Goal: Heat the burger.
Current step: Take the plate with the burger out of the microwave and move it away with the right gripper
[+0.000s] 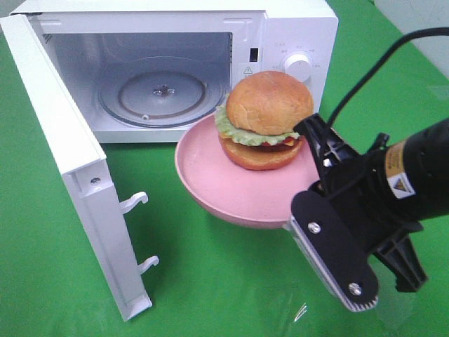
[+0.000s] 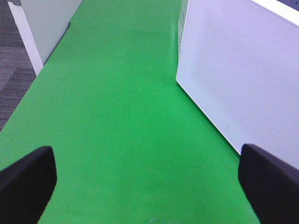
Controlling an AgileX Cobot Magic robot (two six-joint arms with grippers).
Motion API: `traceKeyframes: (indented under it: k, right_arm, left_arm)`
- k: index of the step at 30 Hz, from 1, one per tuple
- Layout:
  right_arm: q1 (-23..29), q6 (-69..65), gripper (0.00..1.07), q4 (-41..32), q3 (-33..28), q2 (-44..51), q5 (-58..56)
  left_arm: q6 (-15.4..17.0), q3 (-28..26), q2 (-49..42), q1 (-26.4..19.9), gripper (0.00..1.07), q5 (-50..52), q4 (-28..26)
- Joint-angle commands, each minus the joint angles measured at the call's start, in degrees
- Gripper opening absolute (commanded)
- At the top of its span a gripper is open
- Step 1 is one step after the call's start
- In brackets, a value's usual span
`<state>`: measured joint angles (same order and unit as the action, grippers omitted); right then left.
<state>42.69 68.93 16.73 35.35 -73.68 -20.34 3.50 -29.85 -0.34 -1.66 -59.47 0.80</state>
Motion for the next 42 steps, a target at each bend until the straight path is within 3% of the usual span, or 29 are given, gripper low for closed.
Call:
traceKeyframes:
  k: [1, 7, 18, 24, 42]
  right_arm:
    - [0.06, -2.06, 0.00, 2.18, -1.72, 4.35, 0.57]
    - [0.06, -11.12, 0.00, 6.76, -6.59, 13.81, -7.73]
    - [0.06, -28.93, 0.00, 15.13, -7.51, 22.52, -21.83]
    - [0.06, -36.84, 0.00, 19.54, -7.51, 23.61, -30.83]
    - [0.00, -57.12, 0.00, 25.21, -7.51, 23.61, -39.88]
  left_arm:
    - [0.29, 0.06, -0.46, 0.00, 1.00, 0.63, -0.06]
    - [0.29, 0.06, -0.46, 0.00, 1.00, 0.63, -0.06]
    - [0.29, 0.06, -0.46, 0.00, 1.00, 0.63, -0.06]
    - [0.29, 0.06, -0.46, 0.00, 1.00, 0.63, -0.06]
    - [0.29, 0.06, -0.46, 0.00, 1.00, 0.63, -0.06]
